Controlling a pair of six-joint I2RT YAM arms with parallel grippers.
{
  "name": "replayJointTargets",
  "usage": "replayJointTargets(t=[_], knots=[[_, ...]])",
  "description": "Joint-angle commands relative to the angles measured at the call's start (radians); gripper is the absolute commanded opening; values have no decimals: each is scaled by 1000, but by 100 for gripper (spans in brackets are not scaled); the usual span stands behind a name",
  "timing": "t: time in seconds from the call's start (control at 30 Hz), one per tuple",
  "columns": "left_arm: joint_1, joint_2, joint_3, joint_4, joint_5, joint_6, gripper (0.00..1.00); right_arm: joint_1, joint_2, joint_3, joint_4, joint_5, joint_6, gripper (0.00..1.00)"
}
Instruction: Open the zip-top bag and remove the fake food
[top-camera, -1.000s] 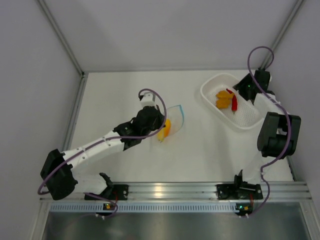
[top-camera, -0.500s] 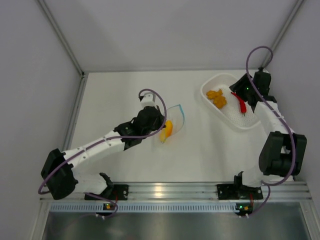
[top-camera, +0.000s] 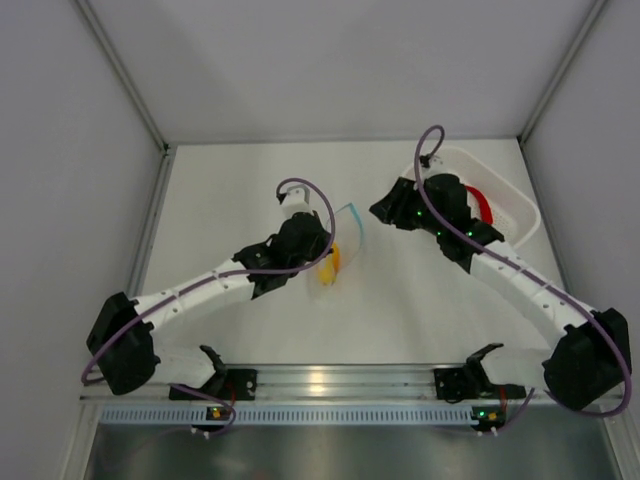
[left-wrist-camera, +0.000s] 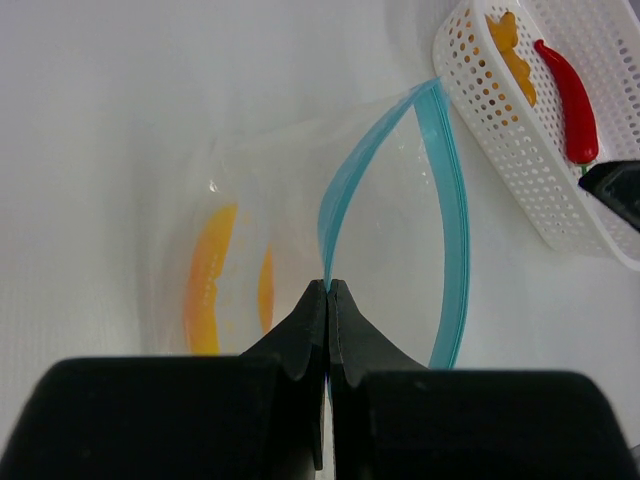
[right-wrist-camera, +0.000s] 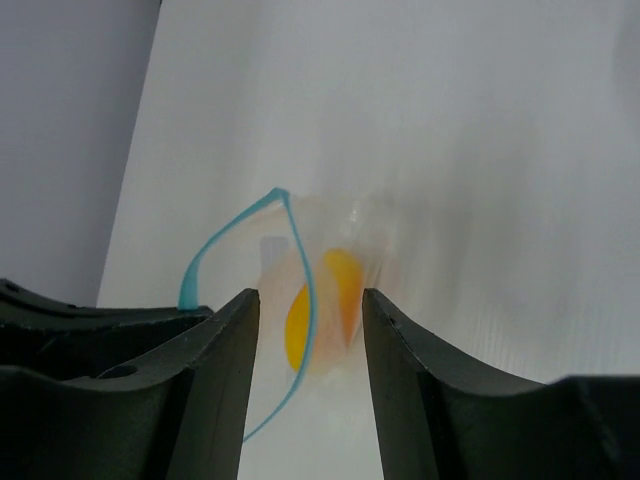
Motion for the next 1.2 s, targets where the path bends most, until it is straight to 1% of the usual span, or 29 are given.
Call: replayJointTargets(t=[0.0,0.07,0.13,0.17,0.33,0.47,0.63,0.87,0.93,1.17], knots=[[1,5,42,54,-41,-17,0,111,-39,2,65,78,37,46],[1,5,42,60,-43,-27,0,171,-33,13,51,107,37,45],[1,4,39,62,-46,-35,0,199,-24,19,45,140,48,45],[1,1,34,65,-46,-44,0,222,-14,22,45,159,62,42],[1,-24,-1,88,-61,-90,0,285,13,41,37,245,99,38],[-1,-55,-46,123,-75,-158,0,337,61,57,32,330,142,36],[-2,-75,-86,140,-95,-182,0,369,160,102,36,350,177,36],[-2,-79,-124,140,-96,-202,0,408,309,224,-23,388,157,35],[-2,-96,-144,175,-95,-208,0,409,332,232,-24,382,154,35],[-2,-151,-204,177,-118,-253,0,418,432,297,-57,377,151,35]])
